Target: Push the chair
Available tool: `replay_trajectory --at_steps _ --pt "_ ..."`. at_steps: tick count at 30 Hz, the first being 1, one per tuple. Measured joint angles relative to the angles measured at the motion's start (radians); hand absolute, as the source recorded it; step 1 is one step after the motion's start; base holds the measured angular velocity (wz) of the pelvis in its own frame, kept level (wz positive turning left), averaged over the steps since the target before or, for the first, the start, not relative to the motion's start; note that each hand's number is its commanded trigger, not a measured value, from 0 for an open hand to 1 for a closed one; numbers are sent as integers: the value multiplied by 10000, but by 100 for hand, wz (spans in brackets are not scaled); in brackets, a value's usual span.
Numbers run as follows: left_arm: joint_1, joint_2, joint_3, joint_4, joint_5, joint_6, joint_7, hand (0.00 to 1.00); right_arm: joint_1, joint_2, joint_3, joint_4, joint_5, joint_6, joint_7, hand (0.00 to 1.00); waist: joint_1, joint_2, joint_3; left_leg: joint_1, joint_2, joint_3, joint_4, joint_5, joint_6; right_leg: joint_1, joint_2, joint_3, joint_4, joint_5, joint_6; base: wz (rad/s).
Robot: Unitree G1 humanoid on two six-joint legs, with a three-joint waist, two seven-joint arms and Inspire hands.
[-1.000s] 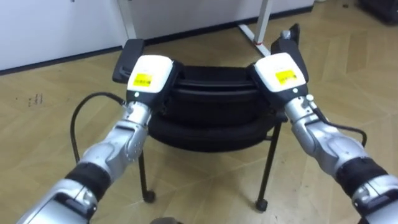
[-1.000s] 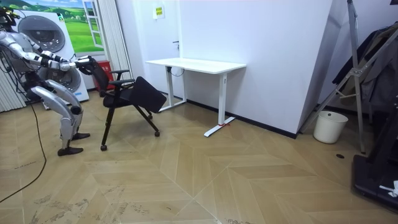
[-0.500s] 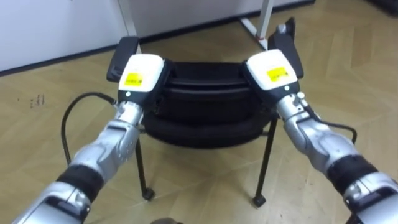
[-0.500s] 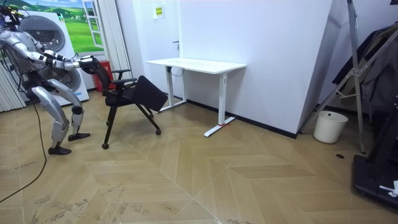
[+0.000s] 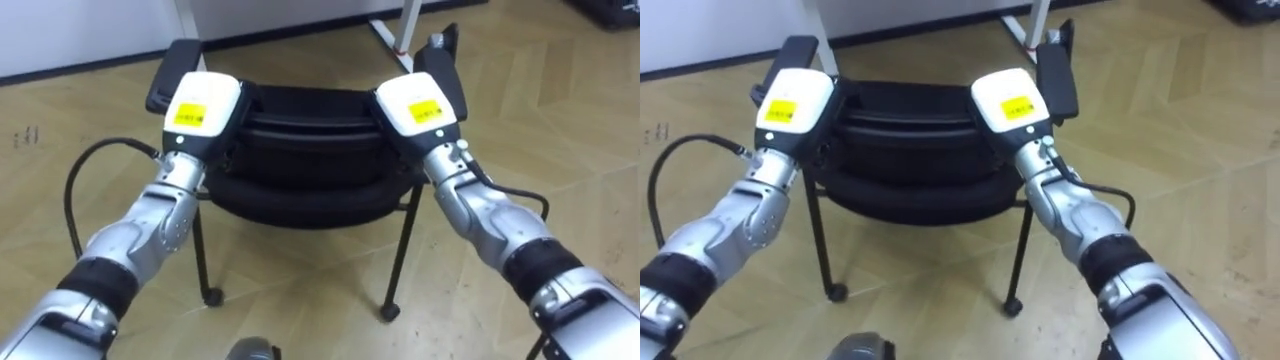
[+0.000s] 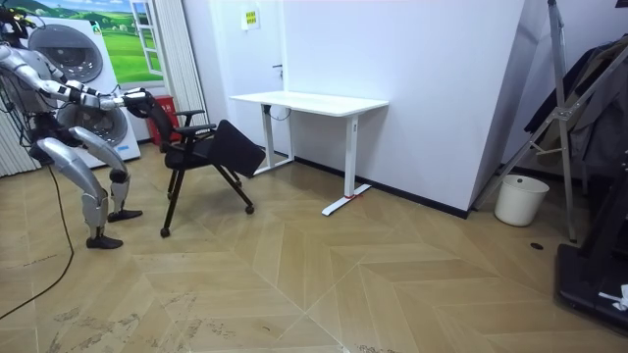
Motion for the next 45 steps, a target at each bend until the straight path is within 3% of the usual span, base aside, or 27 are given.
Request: replay_trajectory --at_steps 2,4,6,9,12,13,14,19,22,24,27,32,33,34,37,39,40,42,45 --pt "155 13 22 -79 1 13 146 100 -1 -26 0 -36 -49 -104 115 100 4 -62 43 142 14 -128 -18 46 -74 134 7 -161 -28 -122 -199 -2" --pt "262 -3 0 -172 13 88 174 100 24 -49 1 -43 -49 -153 185 100 1 -39 45 281 99 -193 104 38 -111 295 95 -191 109 -351 -250 2" --pt "386 -25 -147 -178 -19 161 206 100 158 -53 1 -10 -56 -156 252 100 -8 35 28 304 263 -237 613 58 -78 573 260 -168 184 -566 -233 2" --pt "622 -56 -233 -184 -34 175 362 100 482 -64 -24 -262 -203 -155 307 100 -192 241 35 254 244 -757 1412 154 76 1108 329 -355 244 -867 -186 12" --pt "732 -126 -286 -191 -74 204 363 100 685 -115 -60 -418 -205 -150 407 100 -424 328 48 266 180 -889 1826 155 79 1414 306 -362 370 -1104 -65 17" --pt "783 -180 -276 -270 -88 243 362 100 798 -205 -87 -657 -212 -135 438 100 -469 399 4 251 88 -959 1813 154 79 1429 226 -360 360 -1122 -30 10" --pt "788 -257 -279 -283 -94 272 362 100 876 -323 -87 -850 -212 -119 471 100 -576 384 15 248 -98 -1052 1719 153 80 1446 154 -381 363 -1111 38 16" --pt "790 -390 -257 -273 -151 317 355 100 910 -566 -86 -1006 -259 -150 499 100 -970 377 53 255 -522 -961 1183 44 252 1521 -209 -377 267 -960 204 21" --pt "683 -441 -324 -273 -151 322 367 100 935 -739 -91 -1098 -253 -157 381 100 -1245 380 -1 296 -730 -815 384 -31 289 1375 -238 -274 -36 -760 330 28" --pt "545 -486 -342 -282 -151 327 368 100 899 -899 -102 -1212 -248 -145 235 100 -1264 374 -32 394 -769 -541 -228 -158 265 1098 -235 -159 -170 -544 368 3" --pt "416 -505 -366 -286 -143 415 367 100 786 -849 -100 -1020 -210 -141 126 100 -1206 329 23 458 -894 -399 -441 -139 349 1001 -286 -2 -273 -357 430 -15" --pt "487 -467 -366 -415 -145 479 292 100 815 -799 -96 -1020 -226 -142 90 100 -1194 223 -42 452 -1044 -328 -635 -104 496 1015 -385 126 -532 -193 578 -1" --pt "533 -456 -365 -471 -144 513 253 100 818 -777 -94 -988 -227 -144 90 100 -1206 237 -104 447 -1075 -316 -685 -104 568 1030 -412 152 -678 -95 616 -6" --pt "554 -469 -365 -482 -144 524 248 100 835 -779 -94 -954 -227 -144 89 100 -1213 219 -111 457 -1117 -316 -743 -109 643 1043 -445 170 -767 -31 650 -9" --pt "743 -555 -358 -618 -96 618 186 100 946 -783 -88 -1004 -268 -149 59 100 -1219 259 -212 725 -1495 -87 -1407 45 1045 1168 -612 272 -1221 382 897 -10" --pt "794 -534 -422 -713 -58 688 77 100 1055 -779 -148 -978 -237 -154 -8 100 -1246 27 -80 996 -1549 168 -1354 -67 1240 1104 -1130 28 3 352 861 4" --pt "774 -517 -510 -751 -56 708 -41 100 1213 -638 -213 -893 -238 -148 -18 100 -1228 -70 -110 1179 -1563 172 -1064 -325 1224 1102 -1405 -198 1024 400 782 4" --pt "837 -341 -494 -734 -29 554 -75 100 1328 -517 -227 -875 -238 -133 -20 100 -1209 -38 -99 1225 -1504 57 -499 -791 1097 1071 -1447 -255 1525 490 757 -2" --pt "731 -219 -441 -660 -42 377 -126 100 1319 -478 -191 -979 -138 -9 -34 100 -1143 35 -96 1139 -1451 -71 -227 -999 1096 928 -1387 -165 1764 599 811 -6"
